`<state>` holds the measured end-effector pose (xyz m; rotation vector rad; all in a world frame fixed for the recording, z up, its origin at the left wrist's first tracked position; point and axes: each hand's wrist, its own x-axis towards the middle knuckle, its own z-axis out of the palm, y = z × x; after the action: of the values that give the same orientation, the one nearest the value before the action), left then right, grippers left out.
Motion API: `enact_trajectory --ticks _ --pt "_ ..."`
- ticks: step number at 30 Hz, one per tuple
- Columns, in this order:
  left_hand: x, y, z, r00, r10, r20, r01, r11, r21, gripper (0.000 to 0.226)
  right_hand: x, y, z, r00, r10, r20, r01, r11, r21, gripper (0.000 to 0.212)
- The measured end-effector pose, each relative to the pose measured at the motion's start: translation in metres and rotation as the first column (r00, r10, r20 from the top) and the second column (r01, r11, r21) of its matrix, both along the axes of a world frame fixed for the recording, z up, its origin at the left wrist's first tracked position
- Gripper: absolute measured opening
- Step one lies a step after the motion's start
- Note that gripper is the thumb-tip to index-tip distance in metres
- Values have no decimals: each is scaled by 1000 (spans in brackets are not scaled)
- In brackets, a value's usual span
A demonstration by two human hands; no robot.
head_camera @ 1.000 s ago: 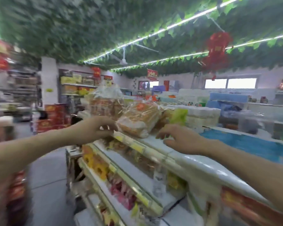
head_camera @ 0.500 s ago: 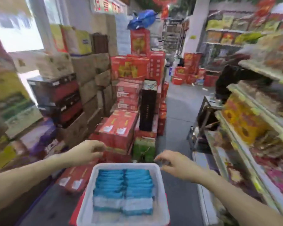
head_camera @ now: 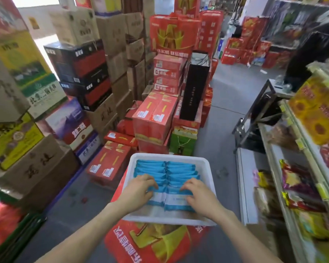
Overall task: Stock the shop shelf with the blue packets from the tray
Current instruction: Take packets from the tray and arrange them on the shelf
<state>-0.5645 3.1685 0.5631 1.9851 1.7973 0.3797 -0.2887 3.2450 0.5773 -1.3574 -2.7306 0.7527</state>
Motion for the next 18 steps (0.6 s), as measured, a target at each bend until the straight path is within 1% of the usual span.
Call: enact_trajectory --ticks 3,5,8,12,14,16,18 --pt "5 1 -5 999 19 -27 -17 999 40 23 0 -2 -1 1000 -25 3 25 1000 3 29" --pt "8 -1 -8 998 5 -55 -1 998 65 23 2 -2 -2 999 -40 21 40 999 6 28" --pt "10 -4 -13 996 -10 -91 19 995 94 22 3 -5 -3 998 -33 53 32 999 18 29" --pt "9 -8 -21 983 -49 -176 71 990 120 18 1 -9 -5 993 5 118 -6 1000 9 28" --pt "8 -5 -19 975 -72 -211 93 991 93 19 0 -10 -5 983 47 177 -46 999 -6 23" --pt "8 -2 -15 968 -106 -226 114 993 21 21 -3 -10 -5 970 84 228 -80 996 -25 18" --pt "8 0 -11 962 -173 -211 161 984 -73 20 -5 -11 -7 961 108 253 -101 994 -41 19"
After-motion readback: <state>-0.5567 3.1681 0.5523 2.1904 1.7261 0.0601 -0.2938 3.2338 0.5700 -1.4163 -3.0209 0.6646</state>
